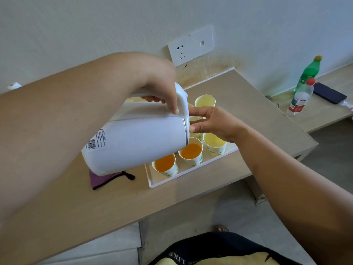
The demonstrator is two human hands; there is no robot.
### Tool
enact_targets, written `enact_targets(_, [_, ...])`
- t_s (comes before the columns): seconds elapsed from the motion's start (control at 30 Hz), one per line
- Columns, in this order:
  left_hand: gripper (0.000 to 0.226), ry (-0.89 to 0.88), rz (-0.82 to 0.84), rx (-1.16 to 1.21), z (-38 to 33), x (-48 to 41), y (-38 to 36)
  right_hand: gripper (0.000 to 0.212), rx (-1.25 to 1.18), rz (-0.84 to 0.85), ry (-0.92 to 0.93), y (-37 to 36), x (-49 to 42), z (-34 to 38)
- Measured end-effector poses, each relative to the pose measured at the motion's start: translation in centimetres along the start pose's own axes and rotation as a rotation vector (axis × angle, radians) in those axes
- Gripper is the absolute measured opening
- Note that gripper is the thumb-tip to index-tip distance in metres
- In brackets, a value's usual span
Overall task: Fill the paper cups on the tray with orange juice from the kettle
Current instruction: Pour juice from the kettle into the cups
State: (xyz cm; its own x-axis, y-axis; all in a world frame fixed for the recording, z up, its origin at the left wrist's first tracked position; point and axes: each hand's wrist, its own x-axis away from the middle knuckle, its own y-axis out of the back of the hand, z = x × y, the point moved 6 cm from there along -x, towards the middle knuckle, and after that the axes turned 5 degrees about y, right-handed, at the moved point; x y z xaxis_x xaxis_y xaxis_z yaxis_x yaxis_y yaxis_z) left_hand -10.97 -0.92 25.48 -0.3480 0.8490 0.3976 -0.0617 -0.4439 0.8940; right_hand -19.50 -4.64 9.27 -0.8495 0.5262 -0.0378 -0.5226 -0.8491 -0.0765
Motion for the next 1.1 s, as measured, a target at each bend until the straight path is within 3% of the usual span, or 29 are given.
enact_targets(0.5, [0.036,-0.032,0.015,-0.029,-0.4,-1.2,-0.9,0.060,0.008,0.003,-0.030,0.2,0.3,-0.2])
enact_targets(0.7, [0.035,-0.025,0.022,0.047,1.2,-1.1,-1.1,0.067,0.039,0.004,-0.030,0.0,-0.1,0.3])
enact_targets(0.93, [0.040,0.064,-0.058,0.380,8.0,0.5,-1.0,0.049,0.105,-0.009,0.034,-1.6,-2.1,3.8])
enact_targets(1.1, [0.051,0.142,-0.090,0.719,14.7,3.1,-2.1,0.037,0.339,0.008,0.104,-5.1,-5.1,8.2])
